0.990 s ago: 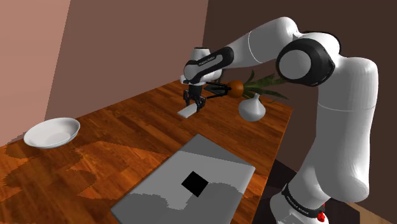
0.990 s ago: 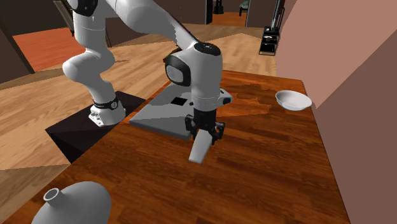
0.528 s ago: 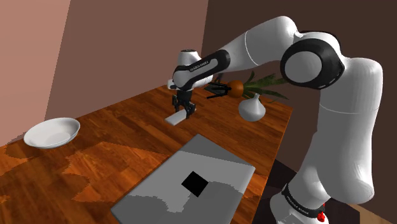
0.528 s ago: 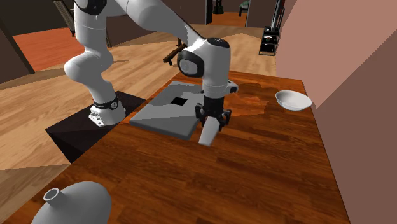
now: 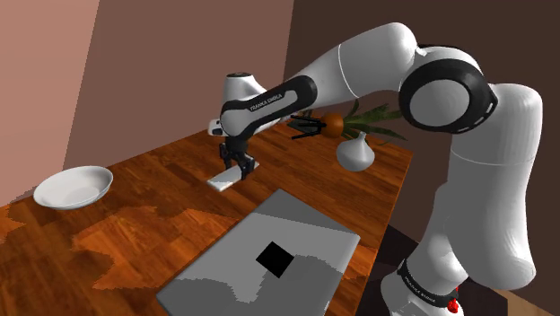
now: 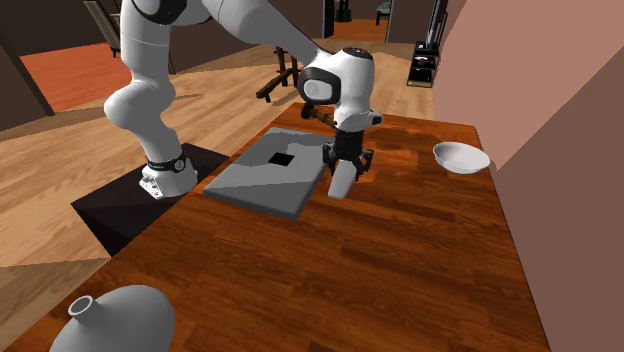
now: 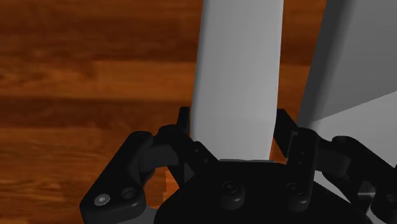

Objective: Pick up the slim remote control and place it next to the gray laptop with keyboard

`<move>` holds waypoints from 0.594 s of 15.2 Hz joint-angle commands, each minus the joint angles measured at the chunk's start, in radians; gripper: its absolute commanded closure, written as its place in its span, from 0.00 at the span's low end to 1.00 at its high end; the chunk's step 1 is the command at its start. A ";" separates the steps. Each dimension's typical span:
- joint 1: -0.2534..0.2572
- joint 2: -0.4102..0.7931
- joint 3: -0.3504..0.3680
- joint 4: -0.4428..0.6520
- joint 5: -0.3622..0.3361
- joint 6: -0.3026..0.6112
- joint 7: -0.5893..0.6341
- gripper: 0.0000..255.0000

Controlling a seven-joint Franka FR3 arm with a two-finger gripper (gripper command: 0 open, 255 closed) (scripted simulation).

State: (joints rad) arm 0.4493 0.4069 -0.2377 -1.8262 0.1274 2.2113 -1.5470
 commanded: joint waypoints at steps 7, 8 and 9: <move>0.109 0.059 0.045 0.098 -0.011 -0.033 0.167 1.00; 0.109 0.066 0.046 0.094 -0.009 -0.022 0.166 1.00; 0.108 0.073 0.047 0.090 -0.007 -0.012 0.165 1.00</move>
State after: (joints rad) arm 0.5558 0.4700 -0.1930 -1.7372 0.1187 2.1902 -1.3861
